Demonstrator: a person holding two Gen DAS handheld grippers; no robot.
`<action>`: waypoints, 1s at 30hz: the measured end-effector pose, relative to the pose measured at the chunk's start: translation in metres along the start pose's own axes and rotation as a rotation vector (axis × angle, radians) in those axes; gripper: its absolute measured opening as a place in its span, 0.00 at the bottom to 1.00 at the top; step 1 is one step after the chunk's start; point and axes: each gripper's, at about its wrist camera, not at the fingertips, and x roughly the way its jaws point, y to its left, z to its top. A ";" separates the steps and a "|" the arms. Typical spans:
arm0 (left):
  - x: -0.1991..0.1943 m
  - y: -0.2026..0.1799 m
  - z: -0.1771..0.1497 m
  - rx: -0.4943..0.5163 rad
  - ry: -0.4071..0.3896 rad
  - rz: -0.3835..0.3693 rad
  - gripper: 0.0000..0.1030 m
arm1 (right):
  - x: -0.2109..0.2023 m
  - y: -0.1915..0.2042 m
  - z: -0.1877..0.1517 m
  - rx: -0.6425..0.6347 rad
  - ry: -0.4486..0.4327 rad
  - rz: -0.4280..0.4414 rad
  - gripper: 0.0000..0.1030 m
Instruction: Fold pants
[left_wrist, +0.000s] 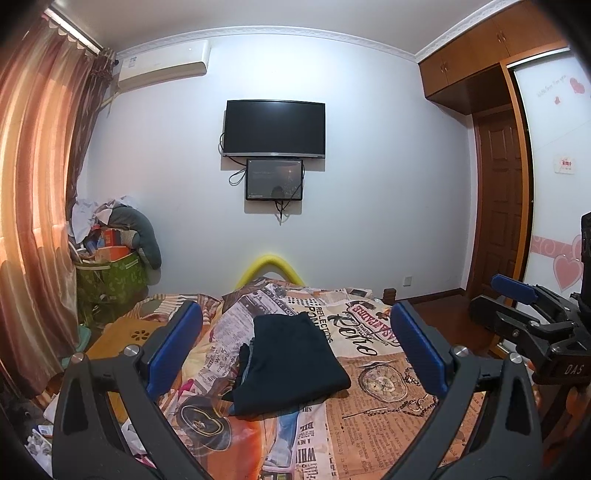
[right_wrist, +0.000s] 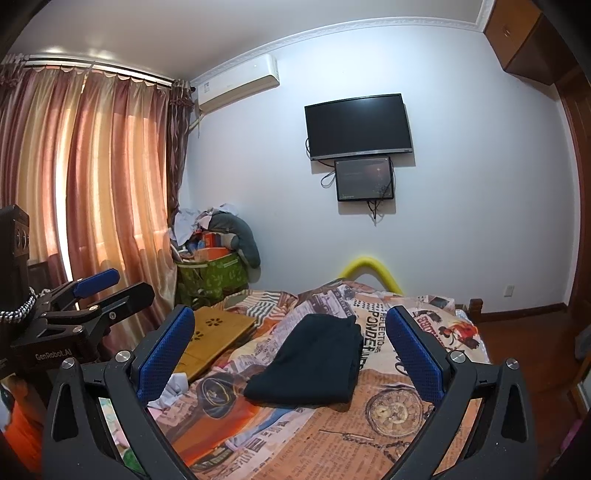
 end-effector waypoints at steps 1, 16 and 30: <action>0.000 0.000 0.000 0.001 0.001 -0.001 1.00 | 0.000 0.000 0.001 0.001 0.000 0.000 1.00; 0.000 -0.001 -0.001 0.013 0.004 -0.013 1.00 | 0.001 0.000 0.003 0.003 0.010 0.001 1.00; 0.001 0.000 -0.001 0.005 0.011 -0.033 1.00 | 0.002 0.001 0.003 0.004 0.013 -0.005 1.00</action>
